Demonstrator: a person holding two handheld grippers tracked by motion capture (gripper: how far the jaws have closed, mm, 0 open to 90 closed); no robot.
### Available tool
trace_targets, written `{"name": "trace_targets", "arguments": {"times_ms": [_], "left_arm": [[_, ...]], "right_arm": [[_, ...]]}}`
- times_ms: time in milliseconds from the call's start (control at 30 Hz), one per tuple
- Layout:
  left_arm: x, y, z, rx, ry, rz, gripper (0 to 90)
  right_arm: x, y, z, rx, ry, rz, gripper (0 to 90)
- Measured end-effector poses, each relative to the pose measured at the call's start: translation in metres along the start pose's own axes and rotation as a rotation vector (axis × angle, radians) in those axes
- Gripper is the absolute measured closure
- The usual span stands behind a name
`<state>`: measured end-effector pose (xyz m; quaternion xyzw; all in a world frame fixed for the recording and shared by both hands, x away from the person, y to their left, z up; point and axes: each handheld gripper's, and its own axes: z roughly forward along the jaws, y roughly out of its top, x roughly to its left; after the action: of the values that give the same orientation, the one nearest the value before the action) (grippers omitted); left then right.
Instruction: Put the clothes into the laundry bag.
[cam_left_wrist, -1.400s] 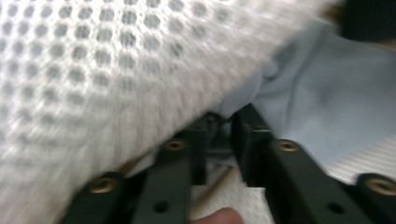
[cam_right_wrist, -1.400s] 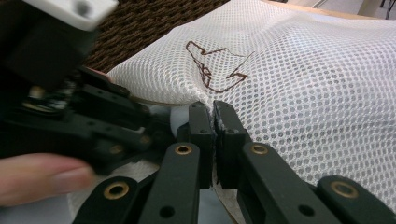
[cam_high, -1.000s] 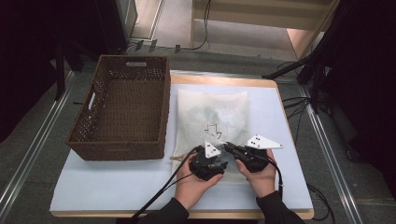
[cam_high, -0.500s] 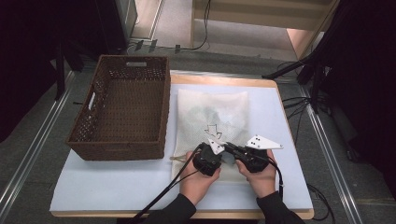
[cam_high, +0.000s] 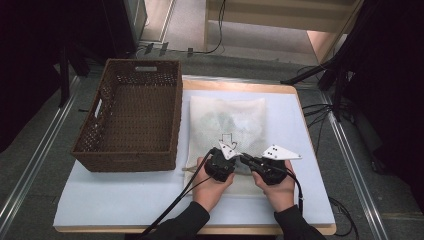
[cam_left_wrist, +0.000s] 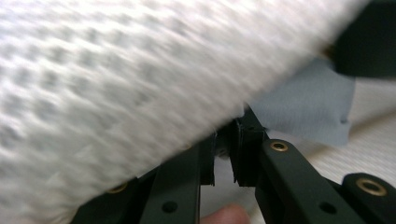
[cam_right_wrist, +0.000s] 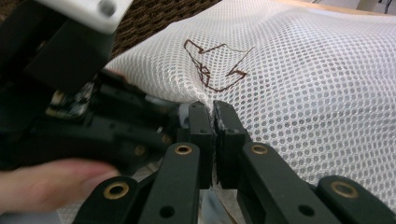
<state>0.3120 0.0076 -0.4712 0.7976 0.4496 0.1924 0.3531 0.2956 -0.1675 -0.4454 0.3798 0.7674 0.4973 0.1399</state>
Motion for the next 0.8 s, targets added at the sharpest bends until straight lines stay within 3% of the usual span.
{"name": "trace_targets", "arguments": {"times_ms": [100, 167, 267, 333, 467, 600, 700, 800], "left_arm": [[0.006, 0.001, 0.003, -0.017, 0.098, -0.029, 81.9], [0.008, 0.000, 0.004, -0.032, 0.115, -0.052, 81.4], [0.008, -0.001, -0.002, -0.027, 0.057, -0.044, 78.3], [0.010, -0.002, -0.011, -0.012, -0.022, -0.033, 72.6], [0.011, -0.006, -0.034, -0.043, -0.089, 0.009, 64.0], [0.015, -0.011, -0.043, -0.038, -0.125, -0.009, 68.2], [0.009, -0.011, -0.035, -0.013, -0.137, 0.004, 76.0], [0.000, -0.010, -0.021, 0.008, -0.131, 0.010, 77.6]], "right_arm": [[0.001, -0.001, 0.002, 0.012, -0.001, -0.002, 88.1], [0.001, -0.001, 0.003, 0.014, 0.002, -0.002, 88.1], [0.001, -0.001, 0.003, 0.016, 0.000, 0.000, 88.1], [0.000, -0.001, 0.002, 0.012, -0.003, 0.001, 88.1], [-0.001, -0.001, 0.001, 0.012, -0.004, 0.009, 88.1], [-0.001, -0.001, 0.001, 0.010, -0.003, 0.012, 88.1], [0.000, -0.001, 0.001, 0.009, -0.003, 0.011, 88.1], [0.001, -0.001, 0.002, 0.012, -0.003, 0.006, 88.1]]}}
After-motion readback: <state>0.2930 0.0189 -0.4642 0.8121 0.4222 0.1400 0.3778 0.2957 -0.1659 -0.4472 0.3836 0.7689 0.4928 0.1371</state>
